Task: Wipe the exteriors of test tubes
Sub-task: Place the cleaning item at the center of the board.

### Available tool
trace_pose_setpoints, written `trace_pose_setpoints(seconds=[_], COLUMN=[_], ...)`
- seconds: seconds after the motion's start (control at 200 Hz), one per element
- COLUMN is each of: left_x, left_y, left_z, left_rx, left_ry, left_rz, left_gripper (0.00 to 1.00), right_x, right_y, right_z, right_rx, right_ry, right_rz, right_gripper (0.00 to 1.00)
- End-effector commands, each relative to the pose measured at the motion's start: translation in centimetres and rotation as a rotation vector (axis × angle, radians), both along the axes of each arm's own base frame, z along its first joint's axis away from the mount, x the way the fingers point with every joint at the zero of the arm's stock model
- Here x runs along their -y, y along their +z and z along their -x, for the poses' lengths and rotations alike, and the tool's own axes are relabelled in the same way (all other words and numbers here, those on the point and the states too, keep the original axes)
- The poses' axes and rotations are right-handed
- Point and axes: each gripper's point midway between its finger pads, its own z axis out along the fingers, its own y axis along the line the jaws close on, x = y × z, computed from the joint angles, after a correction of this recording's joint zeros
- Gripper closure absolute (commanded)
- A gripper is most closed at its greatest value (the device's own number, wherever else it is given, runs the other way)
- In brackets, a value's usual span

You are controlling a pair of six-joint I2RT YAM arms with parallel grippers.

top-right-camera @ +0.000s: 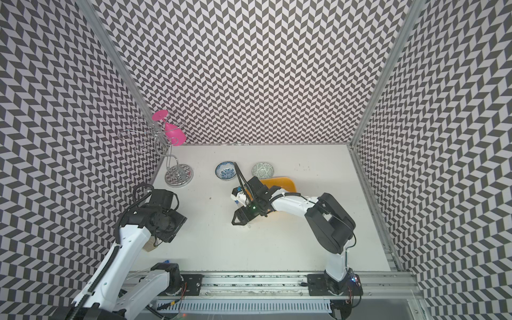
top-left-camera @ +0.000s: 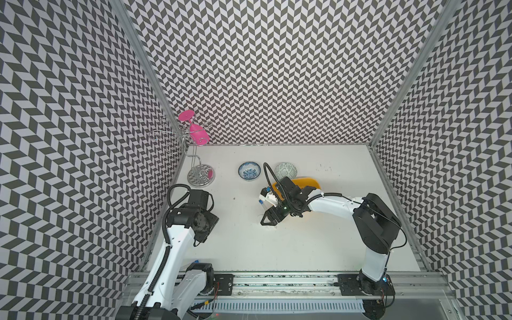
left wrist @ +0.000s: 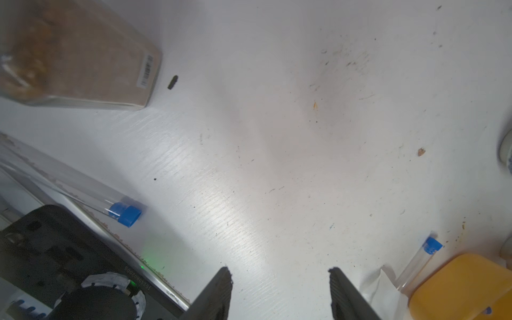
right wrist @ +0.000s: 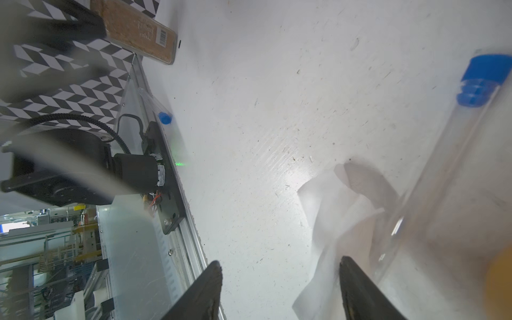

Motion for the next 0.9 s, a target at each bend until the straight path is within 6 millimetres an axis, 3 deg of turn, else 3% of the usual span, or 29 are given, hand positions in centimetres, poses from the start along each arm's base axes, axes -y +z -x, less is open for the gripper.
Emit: trace_pose_setpoints(seconds=[0.0, 0.14, 0.351, 0.511, 0.741, 0.896], left_x=[-1.6, -1.8, -1.8, -3.1, -2.8, -3.6], left_y=[-0.8, -3.4, -4.6, -5.0, -6.6, -6.1], left_z=[2.5, 4.0, 4.6, 7.3, 8.6, 9.2], left_rx=[-0.042, -0.145, -0.209, -0.234, -0.220, -0.289], left_ry=[0.156, 0.319, 0.535, 0.715, 0.854, 0.913], left_rz=[-0.028, 0.032, 0.065, -0.006, 0.029, -0.047], left_gripper=[0.44, 0.50, 0.53, 0.48, 0.41, 0.40], right_x=[-1.2, -1.7, -1.6, -1.3, -0.3, 0.1], right_y=[0.8, 1.5, 2.0, 2.2, 1.9, 1.8], right_z=[0.0, 0.8, 1.8, 2.1, 1.1, 1.1], right_rx=[0.029, 0.003, -0.045, -0.053, -0.097, -0.129], right_ry=[0.020, 0.029, 0.069, 0.103, 0.067, 0.051], right_rz=[-0.012, -0.036, -0.029, -0.007, -0.011, -0.030], right_gripper=[0.34, 0.35, 0.35, 0.36, 0.37, 0.37])
